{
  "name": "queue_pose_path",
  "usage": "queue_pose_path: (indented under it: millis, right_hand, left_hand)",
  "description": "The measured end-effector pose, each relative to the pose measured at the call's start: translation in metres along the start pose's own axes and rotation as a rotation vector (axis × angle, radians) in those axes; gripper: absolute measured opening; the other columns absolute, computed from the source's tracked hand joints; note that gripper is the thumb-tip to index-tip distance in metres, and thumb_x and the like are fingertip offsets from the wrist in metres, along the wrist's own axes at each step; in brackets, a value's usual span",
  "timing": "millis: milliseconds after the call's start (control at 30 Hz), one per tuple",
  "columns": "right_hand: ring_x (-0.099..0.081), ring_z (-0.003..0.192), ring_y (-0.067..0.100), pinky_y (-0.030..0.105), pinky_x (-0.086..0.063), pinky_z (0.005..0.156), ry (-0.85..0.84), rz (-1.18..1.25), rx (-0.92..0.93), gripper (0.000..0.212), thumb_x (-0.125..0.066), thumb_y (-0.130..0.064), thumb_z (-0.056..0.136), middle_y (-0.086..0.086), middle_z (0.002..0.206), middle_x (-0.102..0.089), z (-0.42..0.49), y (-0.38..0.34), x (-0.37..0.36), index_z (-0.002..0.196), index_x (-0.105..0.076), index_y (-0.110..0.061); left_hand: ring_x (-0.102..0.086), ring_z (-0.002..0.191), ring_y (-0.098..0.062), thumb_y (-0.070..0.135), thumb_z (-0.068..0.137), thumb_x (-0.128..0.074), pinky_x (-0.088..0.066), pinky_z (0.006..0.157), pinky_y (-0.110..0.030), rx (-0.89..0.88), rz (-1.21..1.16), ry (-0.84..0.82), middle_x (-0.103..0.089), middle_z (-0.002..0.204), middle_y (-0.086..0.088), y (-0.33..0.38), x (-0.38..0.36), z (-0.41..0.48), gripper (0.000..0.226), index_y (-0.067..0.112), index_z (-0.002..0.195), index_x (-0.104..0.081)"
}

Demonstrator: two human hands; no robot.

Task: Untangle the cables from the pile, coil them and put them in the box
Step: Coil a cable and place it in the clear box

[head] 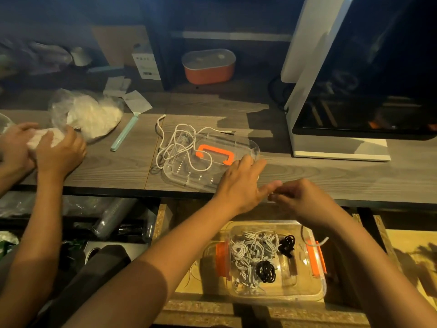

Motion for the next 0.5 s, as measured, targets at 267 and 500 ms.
queue_pose_path:
  millis: [267, 500]
  right_hand:
    - [-0.063, 0.063, 0.010, 0.028, -0.052, 0.060, -0.064, 0.131, 0.030, 0.019, -0.058, -0.017, 0.091, -0.003, 0.072, -0.067, -0.007, 0.008, 0.003, 0.080, -0.066, -0.031]
    - [-0.065, 0.077, 0.019, 0.039, -0.052, 0.075, -0.080, 0.192, 0.063, 0.018, -0.060, -0.018, 0.090, 0.004, 0.080, -0.072, -0.010, 0.001, 0.003, 0.081, -0.071, -0.028]
  left_hand:
    - [-0.035, 0.124, -0.019, 0.060, 0.080, -0.059, -0.035, 0.091, -0.032, -0.054, -0.206, -0.311, -0.032, 0.134, -0.001, 0.007, -0.012, -0.006, 0.083, 0.024, 0.145, -0.024]
    - [-0.045, 0.118, -0.023, 0.013, 0.090, -0.057, -0.037, 0.082, -0.029, -0.142, -0.089, -0.316, -0.044, 0.130, -0.005, 0.007, -0.030, -0.015, 0.055, 0.021, 0.141, -0.038]
Point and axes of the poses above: each hand's wrist, its own z-axis towards the middle knuckle, its own x-axis out of the back of the hand, y = z × x, the point moved 7 cm from there along z, towards the middle knuckle
